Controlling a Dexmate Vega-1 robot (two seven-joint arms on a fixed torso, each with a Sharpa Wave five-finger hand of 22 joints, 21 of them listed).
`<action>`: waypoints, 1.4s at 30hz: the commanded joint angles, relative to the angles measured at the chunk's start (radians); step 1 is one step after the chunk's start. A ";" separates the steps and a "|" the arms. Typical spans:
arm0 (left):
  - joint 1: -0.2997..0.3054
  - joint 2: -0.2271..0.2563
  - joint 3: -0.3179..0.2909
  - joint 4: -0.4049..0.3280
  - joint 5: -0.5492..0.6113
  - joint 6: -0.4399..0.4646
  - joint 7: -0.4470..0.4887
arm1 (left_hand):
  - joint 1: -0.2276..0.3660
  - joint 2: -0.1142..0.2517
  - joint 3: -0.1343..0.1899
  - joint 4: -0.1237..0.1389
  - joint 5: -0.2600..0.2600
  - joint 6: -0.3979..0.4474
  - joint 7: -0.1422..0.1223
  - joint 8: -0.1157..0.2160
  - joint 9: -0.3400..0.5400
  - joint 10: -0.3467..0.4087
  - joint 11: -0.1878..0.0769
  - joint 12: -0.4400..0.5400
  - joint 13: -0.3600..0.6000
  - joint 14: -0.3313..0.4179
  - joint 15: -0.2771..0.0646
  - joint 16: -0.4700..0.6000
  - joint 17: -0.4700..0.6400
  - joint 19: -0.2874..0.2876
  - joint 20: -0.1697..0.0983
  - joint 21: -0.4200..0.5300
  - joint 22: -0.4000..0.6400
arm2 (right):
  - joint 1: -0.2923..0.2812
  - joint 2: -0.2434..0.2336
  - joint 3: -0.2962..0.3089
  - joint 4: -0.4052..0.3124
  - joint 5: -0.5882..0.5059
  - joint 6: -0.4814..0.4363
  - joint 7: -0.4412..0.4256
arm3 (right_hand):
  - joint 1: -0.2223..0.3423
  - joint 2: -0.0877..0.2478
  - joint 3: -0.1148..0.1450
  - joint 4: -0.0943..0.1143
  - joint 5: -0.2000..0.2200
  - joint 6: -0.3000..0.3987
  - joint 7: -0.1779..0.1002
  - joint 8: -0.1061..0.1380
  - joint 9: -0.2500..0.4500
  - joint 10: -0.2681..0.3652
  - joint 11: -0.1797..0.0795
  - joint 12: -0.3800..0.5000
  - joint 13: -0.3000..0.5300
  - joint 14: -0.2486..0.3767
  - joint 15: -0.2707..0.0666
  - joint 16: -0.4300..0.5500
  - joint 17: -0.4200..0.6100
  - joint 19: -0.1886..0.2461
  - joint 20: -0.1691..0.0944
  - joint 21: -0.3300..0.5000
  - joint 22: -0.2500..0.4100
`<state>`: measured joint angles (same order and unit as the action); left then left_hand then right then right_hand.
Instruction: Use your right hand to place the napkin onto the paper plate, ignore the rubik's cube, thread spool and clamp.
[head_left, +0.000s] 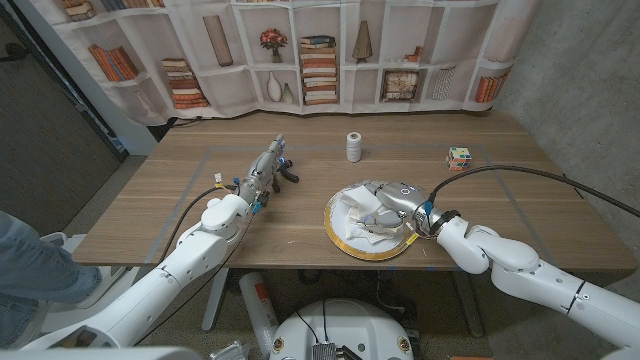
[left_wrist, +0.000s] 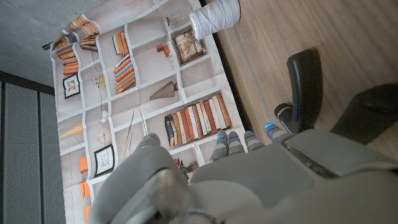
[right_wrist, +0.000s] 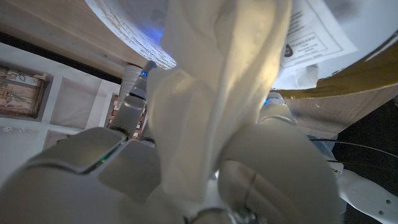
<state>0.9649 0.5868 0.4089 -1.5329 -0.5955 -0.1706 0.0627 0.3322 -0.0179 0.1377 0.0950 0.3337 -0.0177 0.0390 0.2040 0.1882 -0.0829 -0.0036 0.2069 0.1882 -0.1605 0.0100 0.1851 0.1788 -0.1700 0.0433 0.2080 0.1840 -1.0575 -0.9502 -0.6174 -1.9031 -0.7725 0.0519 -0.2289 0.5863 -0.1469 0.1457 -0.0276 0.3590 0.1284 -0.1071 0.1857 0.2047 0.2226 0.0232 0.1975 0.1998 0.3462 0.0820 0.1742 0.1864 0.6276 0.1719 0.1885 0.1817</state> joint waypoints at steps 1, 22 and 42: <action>0.001 0.001 -0.001 -0.003 0.000 -0.001 0.001 | 0.006 0.011 -0.005 0.001 -0.004 0.000 0.004 -0.003 0.003 0.000 -0.005 -0.001 0.003 -0.005 0.004 0.002 0.004 -0.028 0.003 0.000 0.003 | -0.009 -0.006 0.016 -0.027 0.026 -0.012 0.040 | -0.021 -0.003 -0.012 0.006 0.009 0.005 0.002 0.008 0.000 0.002 0.004 0.006 0.002 -0.015 0.005 0.005 0.002 -0.009 0.016 0.000 0.003; 0.009 0.001 -0.002 -0.004 -0.001 -0.012 -0.002 | 0.008 0.013 -0.009 0.001 -0.004 0.000 0.005 -0.003 0.003 0.000 -0.006 -0.001 0.003 -0.006 0.004 0.002 0.004 -0.028 0.004 0.000 0.003 | -0.045 -0.024 0.045 -0.086 0.050 -0.055 0.075 | -0.120 -0.010 -0.075 0.046 0.038 -0.030 0.024 0.006 -0.003 -0.042 0.021 0.005 -0.003 -0.072 0.027 0.007 0.002 -0.069 0.044 -0.003 0.002; 0.008 0.004 -0.004 -0.003 -0.002 -0.012 -0.006 | 0.009 0.014 -0.012 0.001 -0.004 -0.001 0.005 -0.003 0.003 0.001 -0.006 -0.001 0.003 -0.006 0.005 0.002 0.004 -0.029 0.005 0.000 0.003 | -0.052 -0.036 0.076 -0.115 0.075 -0.038 0.076 | -0.158 -0.014 -0.103 0.060 0.046 -0.008 0.014 0.017 -0.004 -0.031 0.024 0.013 -0.004 -0.070 0.024 0.011 0.001 -0.066 0.045 0.002 0.002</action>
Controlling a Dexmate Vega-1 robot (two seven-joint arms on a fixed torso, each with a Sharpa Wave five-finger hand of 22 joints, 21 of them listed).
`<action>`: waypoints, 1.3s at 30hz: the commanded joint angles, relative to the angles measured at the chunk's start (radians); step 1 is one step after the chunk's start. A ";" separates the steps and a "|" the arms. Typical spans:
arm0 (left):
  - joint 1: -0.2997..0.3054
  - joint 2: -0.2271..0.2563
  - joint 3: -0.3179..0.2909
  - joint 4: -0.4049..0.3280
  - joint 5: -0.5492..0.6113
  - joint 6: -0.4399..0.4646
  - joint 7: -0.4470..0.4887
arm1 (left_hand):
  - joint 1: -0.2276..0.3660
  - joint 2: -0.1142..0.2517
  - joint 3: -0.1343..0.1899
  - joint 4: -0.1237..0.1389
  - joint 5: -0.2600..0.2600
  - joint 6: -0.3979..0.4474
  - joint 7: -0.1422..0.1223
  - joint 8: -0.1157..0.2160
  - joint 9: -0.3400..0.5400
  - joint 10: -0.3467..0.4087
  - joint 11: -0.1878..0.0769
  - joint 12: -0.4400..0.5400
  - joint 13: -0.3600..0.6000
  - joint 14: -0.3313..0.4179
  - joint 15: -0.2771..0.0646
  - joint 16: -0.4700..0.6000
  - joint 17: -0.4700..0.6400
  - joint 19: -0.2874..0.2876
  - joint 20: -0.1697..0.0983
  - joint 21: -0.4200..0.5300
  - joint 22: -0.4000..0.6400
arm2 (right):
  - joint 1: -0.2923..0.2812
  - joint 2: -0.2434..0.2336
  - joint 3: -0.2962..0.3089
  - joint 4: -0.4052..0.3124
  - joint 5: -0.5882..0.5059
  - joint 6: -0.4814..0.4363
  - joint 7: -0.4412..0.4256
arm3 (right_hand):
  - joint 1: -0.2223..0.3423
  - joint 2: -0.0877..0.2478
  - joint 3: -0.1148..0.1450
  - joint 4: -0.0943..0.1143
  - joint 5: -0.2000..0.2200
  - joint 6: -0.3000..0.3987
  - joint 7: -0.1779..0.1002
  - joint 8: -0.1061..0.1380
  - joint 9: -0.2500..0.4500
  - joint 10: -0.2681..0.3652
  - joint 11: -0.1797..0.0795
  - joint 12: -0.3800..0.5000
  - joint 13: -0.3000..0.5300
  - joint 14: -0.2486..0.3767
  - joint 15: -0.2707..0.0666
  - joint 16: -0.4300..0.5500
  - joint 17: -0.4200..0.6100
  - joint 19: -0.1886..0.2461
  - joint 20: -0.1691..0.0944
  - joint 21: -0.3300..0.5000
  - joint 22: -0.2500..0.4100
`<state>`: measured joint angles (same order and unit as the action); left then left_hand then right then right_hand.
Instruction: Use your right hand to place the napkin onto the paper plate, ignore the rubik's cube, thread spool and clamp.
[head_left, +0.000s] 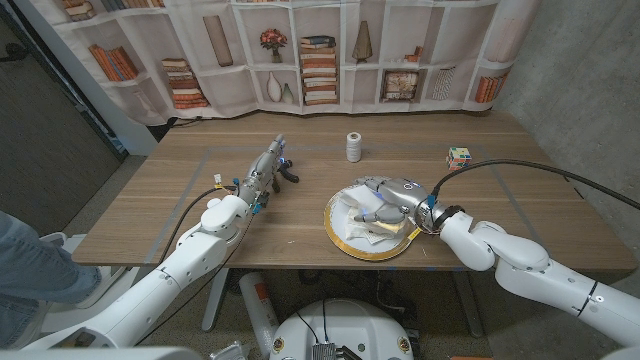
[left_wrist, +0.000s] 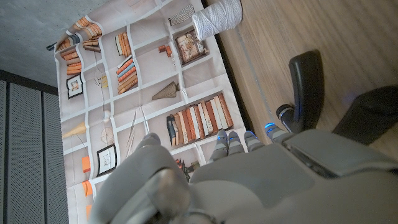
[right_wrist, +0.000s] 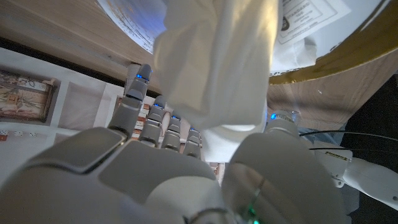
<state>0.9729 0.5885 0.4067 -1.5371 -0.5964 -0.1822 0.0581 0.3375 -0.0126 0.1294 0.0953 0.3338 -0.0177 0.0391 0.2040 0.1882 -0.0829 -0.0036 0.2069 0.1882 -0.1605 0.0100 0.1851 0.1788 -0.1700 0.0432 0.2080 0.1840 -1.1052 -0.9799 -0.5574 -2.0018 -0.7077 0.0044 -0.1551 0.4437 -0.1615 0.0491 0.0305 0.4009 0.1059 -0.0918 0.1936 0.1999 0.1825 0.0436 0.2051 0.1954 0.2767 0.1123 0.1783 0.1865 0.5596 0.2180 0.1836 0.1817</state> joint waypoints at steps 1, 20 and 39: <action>0.000 0.003 -0.002 0.001 -0.001 -0.001 -0.002 | 0.004 0.009 -0.004 0.000 -0.004 0.000 0.005 -0.003 0.003 0.000 -0.005 -0.001 0.003 -0.006 0.004 0.002 0.004 -0.029 0.004 -0.001 0.003 | -0.005 -0.007 0.018 -0.019 0.009 0.009 0.004 | -0.016 0.000 -0.008 0.002 0.005 0.014 -0.001 0.009 0.001 0.010 0.003 0.006 0.000 0.000 -0.006 0.008 0.001 0.001 -0.001 0.007 0.002; -0.004 -0.001 -0.003 0.011 -0.005 -0.011 -0.012 | 0.006 0.011 -0.007 0.000 -0.004 0.000 0.005 -0.003 0.003 0.001 -0.004 -0.001 0.003 -0.006 0.004 0.002 0.004 -0.029 0.004 -0.001 0.003 | -0.015 -0.026 0.063 -0.070 0.037 0.010 0.027 | -0.037 0.002 -0.025 0.011 0.011 0.017 0.002 0.009 0.000 0.014 0.006 0.009 -0.001 0.003 -0.008 0.010 0.000 0.000 -0.002 0.009 0.002; -0.007 0.008 -0.008 0.000 -0.001 -0.018 -0.017 | 0.012 0.017 -0.008 -0.001 -0.004 0.001 0.004 -0.003 0.003 0.001 -0.004 -0.001 0.003 -0.006 0.005 0.002 0.004 -0.029 0.003 0.000 0.003 | -0.026 -0.028 0.100 -0.109 0.036 -0.007 0.030 | -0.047 0.010 -0.036 0.016 0.018 0.023 0.001 0.010 -0.001 0.017 0.009 0.011 -0.001 0.006 -0.013 0.010 0.000 0.006 -0.004 0.012 0.002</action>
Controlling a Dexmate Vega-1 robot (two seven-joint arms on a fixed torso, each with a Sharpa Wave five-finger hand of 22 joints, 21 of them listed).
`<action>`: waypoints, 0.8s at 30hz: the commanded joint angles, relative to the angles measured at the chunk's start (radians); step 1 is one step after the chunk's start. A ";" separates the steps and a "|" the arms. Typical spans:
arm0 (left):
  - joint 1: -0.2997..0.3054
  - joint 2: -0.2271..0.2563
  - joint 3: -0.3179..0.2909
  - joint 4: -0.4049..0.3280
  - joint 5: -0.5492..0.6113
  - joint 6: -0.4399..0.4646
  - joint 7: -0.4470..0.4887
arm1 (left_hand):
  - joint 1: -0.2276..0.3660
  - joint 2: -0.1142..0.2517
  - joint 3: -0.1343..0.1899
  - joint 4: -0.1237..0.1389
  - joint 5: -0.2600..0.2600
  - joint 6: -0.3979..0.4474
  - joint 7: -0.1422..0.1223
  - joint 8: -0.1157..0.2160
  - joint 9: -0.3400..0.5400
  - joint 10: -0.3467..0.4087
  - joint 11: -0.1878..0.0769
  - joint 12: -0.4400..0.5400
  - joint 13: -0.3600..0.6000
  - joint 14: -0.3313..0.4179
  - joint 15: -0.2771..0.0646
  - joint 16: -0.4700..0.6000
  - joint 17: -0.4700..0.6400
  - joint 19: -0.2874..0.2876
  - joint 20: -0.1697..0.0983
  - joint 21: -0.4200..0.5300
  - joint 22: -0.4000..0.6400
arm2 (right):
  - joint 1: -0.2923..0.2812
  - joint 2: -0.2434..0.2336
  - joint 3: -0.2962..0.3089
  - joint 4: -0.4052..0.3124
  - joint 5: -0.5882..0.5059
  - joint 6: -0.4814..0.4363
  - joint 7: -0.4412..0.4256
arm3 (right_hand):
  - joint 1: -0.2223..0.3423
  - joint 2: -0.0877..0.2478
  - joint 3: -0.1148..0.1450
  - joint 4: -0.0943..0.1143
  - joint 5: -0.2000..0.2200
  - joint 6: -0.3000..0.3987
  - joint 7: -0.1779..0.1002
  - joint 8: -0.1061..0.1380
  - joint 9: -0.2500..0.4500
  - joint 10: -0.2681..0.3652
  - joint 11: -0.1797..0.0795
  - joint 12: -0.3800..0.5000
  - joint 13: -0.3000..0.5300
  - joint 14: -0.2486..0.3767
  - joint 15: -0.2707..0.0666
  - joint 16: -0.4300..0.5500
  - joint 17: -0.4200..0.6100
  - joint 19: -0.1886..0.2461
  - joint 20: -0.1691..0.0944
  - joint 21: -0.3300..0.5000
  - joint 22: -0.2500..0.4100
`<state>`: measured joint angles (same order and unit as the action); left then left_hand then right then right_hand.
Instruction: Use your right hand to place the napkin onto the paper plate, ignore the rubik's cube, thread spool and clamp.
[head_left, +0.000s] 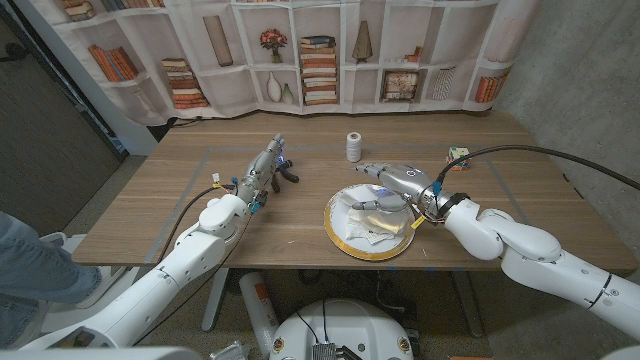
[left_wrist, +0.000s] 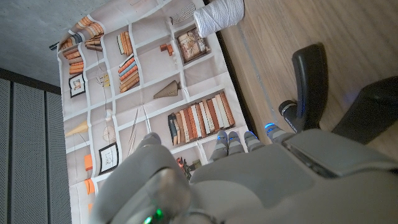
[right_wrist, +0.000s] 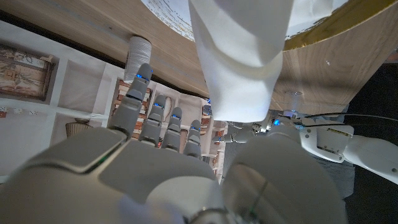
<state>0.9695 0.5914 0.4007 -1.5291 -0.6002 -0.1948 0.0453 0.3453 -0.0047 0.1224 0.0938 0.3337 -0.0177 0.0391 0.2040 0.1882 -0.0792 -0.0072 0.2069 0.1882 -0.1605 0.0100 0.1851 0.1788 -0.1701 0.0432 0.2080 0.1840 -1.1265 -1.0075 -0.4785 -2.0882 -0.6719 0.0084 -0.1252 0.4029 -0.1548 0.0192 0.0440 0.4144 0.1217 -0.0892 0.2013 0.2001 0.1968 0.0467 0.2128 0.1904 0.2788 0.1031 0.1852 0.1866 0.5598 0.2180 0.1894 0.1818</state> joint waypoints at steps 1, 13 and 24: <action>-0.004 0.005 -0.002 -0.009 0.003 -0.004 -0.005 | 0.004 0.009 -0.001 0.000 -0.004 0.001 0.003 -0.003 0.003 -0.003 -0.001 -0.001 0.003 -0.006 0.004 0.002 0.004 -0.029 0.003 0.000 0.003 | -0.005 0.000 0.022 -0.023 0.000 -0.010 0.000 | -0.007 0.004 -0.007 0.003 0.005 0.008 -0.001 0.003 -0.001 0.003 0.005 0.004 0.004 0.004 -0.004 0.003 0.000 0.007 -0.004 0.007 0.001; -0.013 0.003 0.003 -0.012 0.008 0.001 -0.005 | 0.008 0.012 -0.001 -0.001 -0.004 0.001 0.003 -0.003 0.003 -0.003 -0.002 -0.001 0.003 -0.006 0.005 0.002 0.003 -0.029 0.003 -0.001 0.003 | -0.008 0.006 0.035 -0.027 0.003 -0.016 -0.007 | -0.009 0.009 -0.010 0.005 0.009 0.010 -0.001 0.003 -0.001 0.005 0.005 0.005 0.003 0.009 -0.004 0.005 -0.001 0.013 -0.004 0.009 0.002; -0.013 0.005 0.005 -0.018 0.010 0.009 -0.002 | 0.010 0.014 -0.002 -0.002 -0.004 0.000 0.003 -0.003 0.003 -0.002 -0.003 -0.001 0.003 -0.005 0.004 0.002 0.003 -0.030 0.003 -0.001 0.003 | -0.014 0.008 0.050 -0.017 0.027 0.006 -0.031 | -0.009 0.015 -0.012 0.006 0.013 0.007 -0.003 0.002 -0.001 0.011 0.004 0.007 0.003 0.013 -0.002 0.006 -0.001 0.018 -0.004 0.010 0.001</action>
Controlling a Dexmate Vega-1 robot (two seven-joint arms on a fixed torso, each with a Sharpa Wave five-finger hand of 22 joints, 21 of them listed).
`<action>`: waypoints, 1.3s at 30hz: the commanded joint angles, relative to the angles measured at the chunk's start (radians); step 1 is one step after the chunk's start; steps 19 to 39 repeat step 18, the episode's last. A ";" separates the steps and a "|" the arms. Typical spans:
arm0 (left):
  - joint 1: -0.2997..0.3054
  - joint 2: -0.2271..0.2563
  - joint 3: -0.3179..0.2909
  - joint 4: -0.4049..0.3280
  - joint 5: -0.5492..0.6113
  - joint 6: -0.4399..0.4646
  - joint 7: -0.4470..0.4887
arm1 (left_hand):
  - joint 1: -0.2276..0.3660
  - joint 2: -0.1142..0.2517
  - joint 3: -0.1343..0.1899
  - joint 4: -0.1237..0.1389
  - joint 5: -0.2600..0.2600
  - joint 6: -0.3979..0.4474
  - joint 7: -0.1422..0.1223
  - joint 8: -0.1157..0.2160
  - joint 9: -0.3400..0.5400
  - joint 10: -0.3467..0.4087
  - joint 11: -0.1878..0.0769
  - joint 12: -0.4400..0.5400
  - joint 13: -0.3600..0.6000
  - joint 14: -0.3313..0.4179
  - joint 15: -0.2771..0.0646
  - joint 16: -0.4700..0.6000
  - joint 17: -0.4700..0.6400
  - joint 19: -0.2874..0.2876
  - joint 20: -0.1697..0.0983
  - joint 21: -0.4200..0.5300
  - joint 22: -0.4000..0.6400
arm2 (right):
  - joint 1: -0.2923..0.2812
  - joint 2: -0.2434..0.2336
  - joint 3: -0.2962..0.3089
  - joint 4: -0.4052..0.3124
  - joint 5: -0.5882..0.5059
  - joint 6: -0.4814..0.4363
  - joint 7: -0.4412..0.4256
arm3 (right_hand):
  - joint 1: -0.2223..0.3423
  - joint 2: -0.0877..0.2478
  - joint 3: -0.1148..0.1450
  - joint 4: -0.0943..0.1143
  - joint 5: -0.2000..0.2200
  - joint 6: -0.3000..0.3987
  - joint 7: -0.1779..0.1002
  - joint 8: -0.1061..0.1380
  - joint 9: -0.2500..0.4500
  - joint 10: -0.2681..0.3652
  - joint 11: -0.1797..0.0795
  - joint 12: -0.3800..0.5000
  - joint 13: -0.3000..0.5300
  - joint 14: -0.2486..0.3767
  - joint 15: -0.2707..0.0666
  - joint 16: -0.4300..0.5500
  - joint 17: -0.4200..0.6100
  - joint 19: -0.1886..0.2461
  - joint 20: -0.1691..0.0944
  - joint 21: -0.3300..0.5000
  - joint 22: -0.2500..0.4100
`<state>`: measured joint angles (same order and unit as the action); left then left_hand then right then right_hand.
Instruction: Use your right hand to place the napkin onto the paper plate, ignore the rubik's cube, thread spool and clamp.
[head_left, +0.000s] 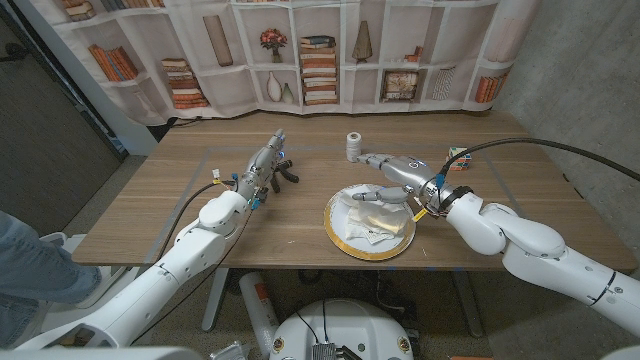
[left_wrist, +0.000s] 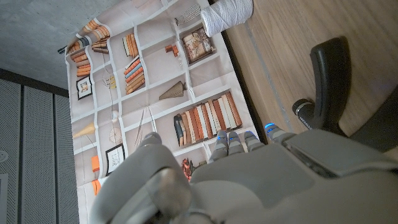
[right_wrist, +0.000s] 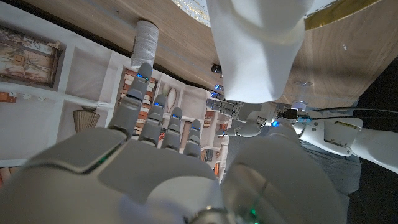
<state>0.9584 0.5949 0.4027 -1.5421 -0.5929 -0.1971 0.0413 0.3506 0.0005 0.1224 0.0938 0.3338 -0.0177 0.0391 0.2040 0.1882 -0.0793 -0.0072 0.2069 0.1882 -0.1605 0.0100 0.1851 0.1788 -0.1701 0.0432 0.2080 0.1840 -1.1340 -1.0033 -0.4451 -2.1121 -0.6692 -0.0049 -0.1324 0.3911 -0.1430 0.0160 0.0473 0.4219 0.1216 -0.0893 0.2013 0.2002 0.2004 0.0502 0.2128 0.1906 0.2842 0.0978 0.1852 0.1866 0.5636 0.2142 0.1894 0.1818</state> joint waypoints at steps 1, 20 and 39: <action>-0.002 0.002 0.003 -0.005 0.003 0.011 0.001 | 0.005 0.009 -0.002 -0.002 -0.004 0.000 0.003 -0.003 0.003 -0.002 -0.003 -0.001 0.003 -0.006 0.004 0.002 0.003 -0.030 0.003 -0.001 0.003 | -0.007 0.004 0.018 0.007 0.025 0.019 -0.024 | 0.002 0.004 -0.009 0.003 0.005 0.007 -0.002 0.002 -0.001 0.007 0.000 0.007 0.003 0.009 0.004 0.006 -0.001 0.014 0.000 0.010 0.001; 0.026 0.015 -0.011 -0.019 -0.006 0.008 0.010 | 0.009 0.012 -0.003 -0.003 -0.005 0.000 0.003 -0.003 0.003 -0.003 0.000 -0.001 0.003 -0.006 0.005 0.002 0.003 -0.029 0.004 0.000 0.003 | 0.007 0.027 -0.001 0.017 0.000 0.013 -0.032 | 0.005 0.013 -0.010 0.004 0.010 0.008 0.004 0.002 -0.001 0.011 0.000 0.009 0.003 0.017 0.006 0.008 -0.001 0.016 0.000 0.010 0.001; 0.026 0.015 -0.011 -0.019 -0.006 0.008 0.010 | 0.009 0.012 -0.003 -0.003 -0.005 0.000 0.003 -0.003 0.003 -0.003 0.000 -0.001 0.003 -0.006 0.005 0.002 0.003 -0.029 0.004 0.000 0.003 | 0.007 0.027 -0.001 0.017 0.000 0.013 -0.032 | 0.005 0.013 -0.010 0.004 0.010 0.008 0.004 0.002 -0.001 0.011 0.000 0.009 0.003 0.017 0.006 0.008 -0.001 0.016 0.000 0.010 0.001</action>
